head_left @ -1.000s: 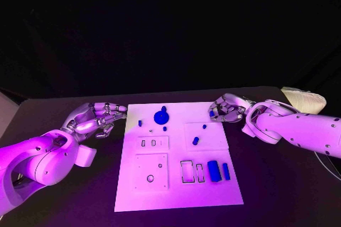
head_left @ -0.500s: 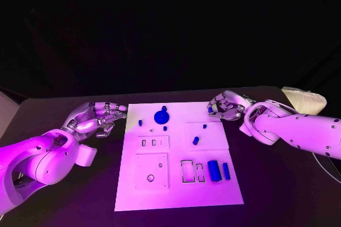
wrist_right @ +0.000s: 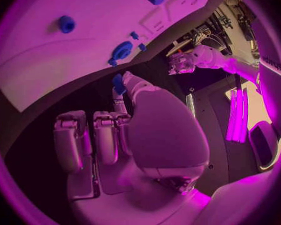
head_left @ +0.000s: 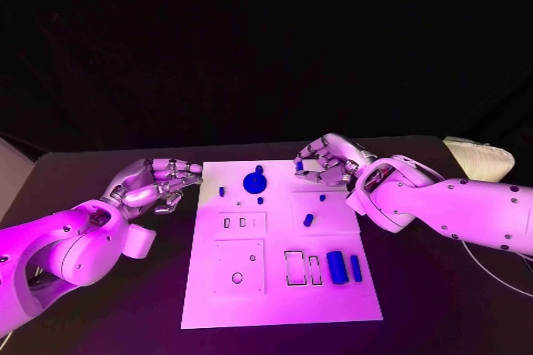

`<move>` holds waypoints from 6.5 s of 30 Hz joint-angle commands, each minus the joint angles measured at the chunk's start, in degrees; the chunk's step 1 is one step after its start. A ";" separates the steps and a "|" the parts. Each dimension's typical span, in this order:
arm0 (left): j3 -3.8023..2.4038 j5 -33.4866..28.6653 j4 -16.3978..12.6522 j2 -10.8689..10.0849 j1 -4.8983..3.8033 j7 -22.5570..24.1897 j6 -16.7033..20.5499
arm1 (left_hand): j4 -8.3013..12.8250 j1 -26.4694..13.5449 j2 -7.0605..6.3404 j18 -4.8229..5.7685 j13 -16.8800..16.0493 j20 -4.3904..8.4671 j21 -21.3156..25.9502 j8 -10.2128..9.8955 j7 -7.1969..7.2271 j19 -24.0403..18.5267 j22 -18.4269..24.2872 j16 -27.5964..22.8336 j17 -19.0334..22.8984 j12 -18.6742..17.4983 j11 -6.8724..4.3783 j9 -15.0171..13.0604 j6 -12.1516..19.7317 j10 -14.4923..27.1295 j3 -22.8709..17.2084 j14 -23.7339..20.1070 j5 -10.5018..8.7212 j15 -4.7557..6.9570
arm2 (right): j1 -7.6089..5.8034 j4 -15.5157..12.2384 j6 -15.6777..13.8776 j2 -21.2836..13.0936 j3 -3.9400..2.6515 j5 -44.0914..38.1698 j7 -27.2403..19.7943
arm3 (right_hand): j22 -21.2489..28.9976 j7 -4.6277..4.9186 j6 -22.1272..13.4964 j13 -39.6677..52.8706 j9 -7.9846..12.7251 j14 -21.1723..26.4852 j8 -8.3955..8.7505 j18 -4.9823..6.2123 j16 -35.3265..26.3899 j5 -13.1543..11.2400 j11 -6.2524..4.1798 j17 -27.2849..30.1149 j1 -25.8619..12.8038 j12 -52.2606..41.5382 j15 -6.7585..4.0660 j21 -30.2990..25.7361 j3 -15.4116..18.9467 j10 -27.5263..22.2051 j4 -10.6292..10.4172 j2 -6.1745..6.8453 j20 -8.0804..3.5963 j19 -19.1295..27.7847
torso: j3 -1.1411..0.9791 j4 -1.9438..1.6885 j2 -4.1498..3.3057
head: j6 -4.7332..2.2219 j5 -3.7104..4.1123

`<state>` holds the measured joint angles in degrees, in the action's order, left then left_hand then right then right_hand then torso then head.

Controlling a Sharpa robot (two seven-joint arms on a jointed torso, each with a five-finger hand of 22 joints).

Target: Assemble the parts on the task board

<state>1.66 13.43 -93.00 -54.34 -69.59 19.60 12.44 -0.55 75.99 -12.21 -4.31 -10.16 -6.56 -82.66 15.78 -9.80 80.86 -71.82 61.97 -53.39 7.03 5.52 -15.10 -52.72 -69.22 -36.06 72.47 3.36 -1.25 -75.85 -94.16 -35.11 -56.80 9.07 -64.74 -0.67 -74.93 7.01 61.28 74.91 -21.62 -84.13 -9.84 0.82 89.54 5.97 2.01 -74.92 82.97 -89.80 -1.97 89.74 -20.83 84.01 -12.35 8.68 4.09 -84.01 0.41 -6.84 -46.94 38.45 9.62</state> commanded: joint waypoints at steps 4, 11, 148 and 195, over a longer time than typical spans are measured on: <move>-0.02 -0.28 0.20 0.30 -0.02 0.19 -0.76 | 0.38 -0.11 0.67 0.64 -0.05 -0.05 0.33 -0.28 0.16 -0.29 0.00 -0.27 0.05 0.19 -0.08 -0.08 0.35 0.35 0.09 -0.46 -0.19 0.08 | 0.59 -3.51 -4.99 2.89 -0.01 -4.40 6.81 | -15.07 -1.05 0.72 15.09 -1.16 -5.66 -0.72 -0.82 0.14 -0.58 -0.50 -14.21 -0.79 -0.20 -0.41 0.26 -0.29 5.99 -0.10 0.10 -0.40 -5.99 | 0.02 0.31 0.16 | -0.13 -0.74; 0.00 -0.32 0.75 0.94 -0.02 0.06 -0.70 | 0.37 -0.19 0.69 0.64 -0.12 -0.07 0.32 -0.31 0.12 -0.31 -0.01 -0.20 -0.13 0.22 -0.05 -0.12 0.39 0.40 0.10 -0.39 -0.20 0.06 | 2.22 -6.10 -6.66 7.00 0.03 -10.94 11.78 | -15.07 -1.03 0.60 15.09 -1.16 -5.65 -0.78 -0.82 0.12 -0.66 -0.49 -14.14 -1.17 -0.20 -0.41 0.26 -0.20 5.99 -0.12 0.49 -0.41 -5.99 | 0.15 0.48 0.65 | 0.09 -1.34; 0.21 12.74 5.03 3.91 -0.50 -18.95 -4.34 | -10.18 -7.45 2.09 1.77 -44.24 1.59 -2.64 11.07 2.30 2.88 -6.16 26.65 -34.23 55.81 -2.65 -7.48 2.35 -0.61 6.41 16.60 -0.02 2.05 | 6.24 -2.91 -5.95 10.40 -0.49 -1.92 -1.35 | -15.07 1.80 -6.83 13.14 1.12 -5.33 1.55 -0.82 -0.42 0.20 2.09 -12.93 -2.12 2.74 1.84 0.26 8.64 3.69 -3.95 3.34 1.65 -5.99 | -0.12 0.92 2.57 | 2.76 -3.57; 2.48 40.46 16.59 25.00 -8.19 -49.37 -28.54 | -16.16 -15.14 3.73 1.90 -47.79 2.73 -2.65 20.35 3.93 3.31 -6.76 27.79 -36.22 60.90 -3.88 -19.83 5.10 -0.78 11.38 17.37 -0.14 3.18 | -2.25 11.92 -2.09 9.12 -0.99 17.68 -3.69 | -15.07 1.84 -7.10 12.83 1.13 -5.22 1.12 -0.82 -0.61 3.27 2.09 -12.53 -2.72 3.18 1.81 0.26 8.48 3.29 -4.20 2.87 1.62 -5.99 | -0.56 0.74 4.16 | 4.19 -4.00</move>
<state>4.12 52.53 -76.60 -29.66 -77.65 -29.09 -12.39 -16.76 61.50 -8.60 -3.00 -58.04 -4.20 -85.41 35.80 -5.89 83.82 -74.93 89.53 -74.93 68.16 1.55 -34.84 -47.98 -70.33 -25.06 84.04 3.50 1.53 -78.07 -82.29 -38.38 -47.74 8.10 -46.95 -4.49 -74.90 8.76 54.28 74.95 -20.55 -83.92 -8.63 0.82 89.32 9.00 3.76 -74.91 80.63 -86.83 -0.51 89.74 -12.42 83.89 -16.43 11.85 5.35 -84.00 -0.21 -6.02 -42.67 42.63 5.61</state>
